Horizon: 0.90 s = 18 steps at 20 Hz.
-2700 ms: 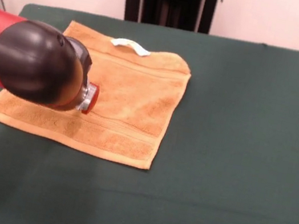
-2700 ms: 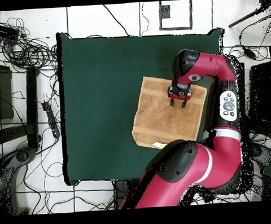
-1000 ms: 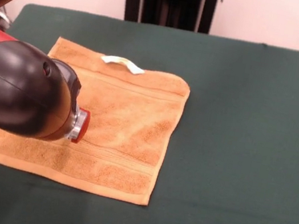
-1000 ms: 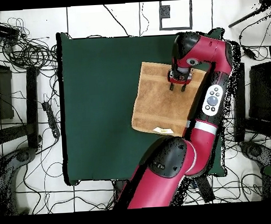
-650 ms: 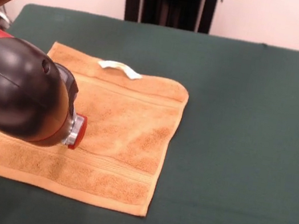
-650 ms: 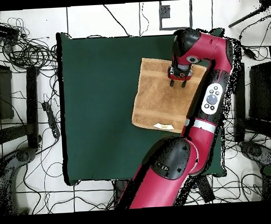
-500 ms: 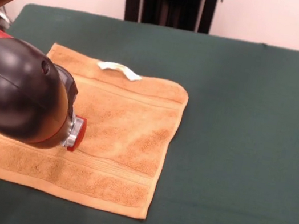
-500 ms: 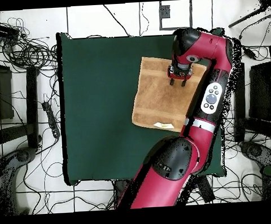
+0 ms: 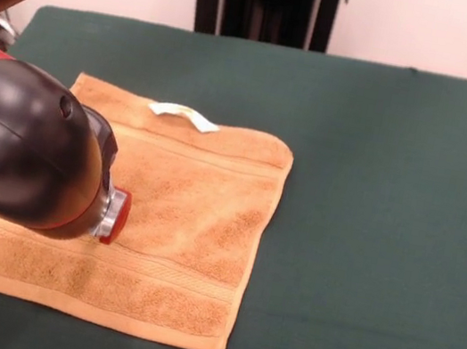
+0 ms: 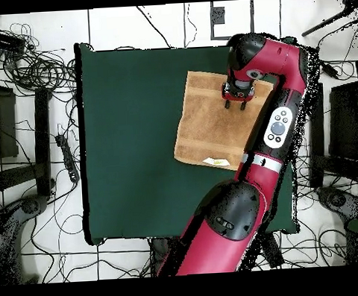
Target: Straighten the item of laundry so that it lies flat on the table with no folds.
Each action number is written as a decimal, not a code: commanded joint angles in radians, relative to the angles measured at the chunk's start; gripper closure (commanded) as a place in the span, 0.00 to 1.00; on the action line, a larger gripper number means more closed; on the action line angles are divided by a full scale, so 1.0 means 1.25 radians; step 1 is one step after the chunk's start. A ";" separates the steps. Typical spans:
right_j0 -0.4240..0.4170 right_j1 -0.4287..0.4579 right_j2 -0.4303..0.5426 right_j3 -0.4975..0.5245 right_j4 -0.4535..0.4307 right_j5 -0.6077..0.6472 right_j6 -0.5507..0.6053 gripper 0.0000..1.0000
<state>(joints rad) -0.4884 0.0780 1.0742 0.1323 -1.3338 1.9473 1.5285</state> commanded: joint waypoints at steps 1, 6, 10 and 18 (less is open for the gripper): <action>0.003 0.044 0.101 0.069 -0.041 -0.230 -0.213 0.00; 0.001 0.032 0.070 0.093 0.002 -0.176 -0.180 0.00; -0.005 0.013 0.019 0.137 0.079 -0.146 -0.125 0.00; -0.081 -0.163 -0.191 0.504 0.380 -0.233 0.152 0.00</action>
<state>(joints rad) -0.5604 0.0196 0.9776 0.3297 -1.0510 1.8547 1.5287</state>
